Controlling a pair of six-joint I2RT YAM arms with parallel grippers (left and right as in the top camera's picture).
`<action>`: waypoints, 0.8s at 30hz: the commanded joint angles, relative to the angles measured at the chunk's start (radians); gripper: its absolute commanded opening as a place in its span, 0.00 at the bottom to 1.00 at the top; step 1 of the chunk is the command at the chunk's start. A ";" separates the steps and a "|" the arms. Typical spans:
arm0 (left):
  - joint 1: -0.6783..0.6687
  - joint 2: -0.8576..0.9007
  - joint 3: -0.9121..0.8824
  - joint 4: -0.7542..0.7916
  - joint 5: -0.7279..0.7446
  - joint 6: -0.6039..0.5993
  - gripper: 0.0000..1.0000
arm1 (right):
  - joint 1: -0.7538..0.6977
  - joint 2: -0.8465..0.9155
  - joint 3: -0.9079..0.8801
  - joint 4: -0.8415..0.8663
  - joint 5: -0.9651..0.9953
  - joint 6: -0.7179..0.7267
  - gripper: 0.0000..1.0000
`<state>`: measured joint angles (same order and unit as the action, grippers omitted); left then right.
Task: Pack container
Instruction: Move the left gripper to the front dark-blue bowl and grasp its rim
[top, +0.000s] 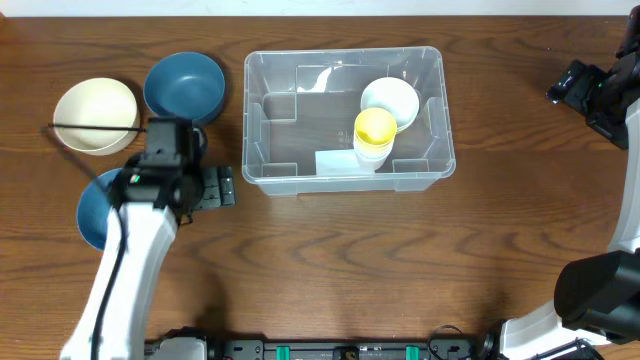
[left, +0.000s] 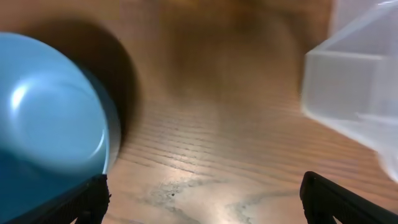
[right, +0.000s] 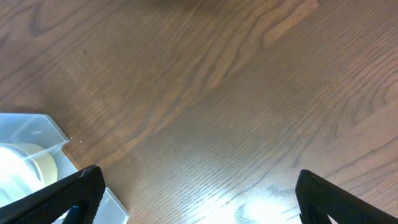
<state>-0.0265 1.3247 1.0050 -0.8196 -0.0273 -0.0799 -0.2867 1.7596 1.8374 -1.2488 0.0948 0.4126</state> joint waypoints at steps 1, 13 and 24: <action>0.046 0.052 0.013 0.023 -0.019 -0.062 0.98 | -0.002 -0.007 0.011 0.000 0.013 0.009 0.99; 0.313 0.224 0.013 0.136 0.046 -0.125 0.98 | -0.002 -0.007 0.011 0.000 0.013 0.009 0.99; 0.317 0.323 0.013 0.174 0.087 -0.125 0.41 | -0.002 -0.007 0.011 0.000 0.013 0.009 0.99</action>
<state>0.2890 1.6432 1.0050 -0.6460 0.0338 -0.2077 -0.2867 1.7596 1.8374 -1.2484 0.0948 0.4129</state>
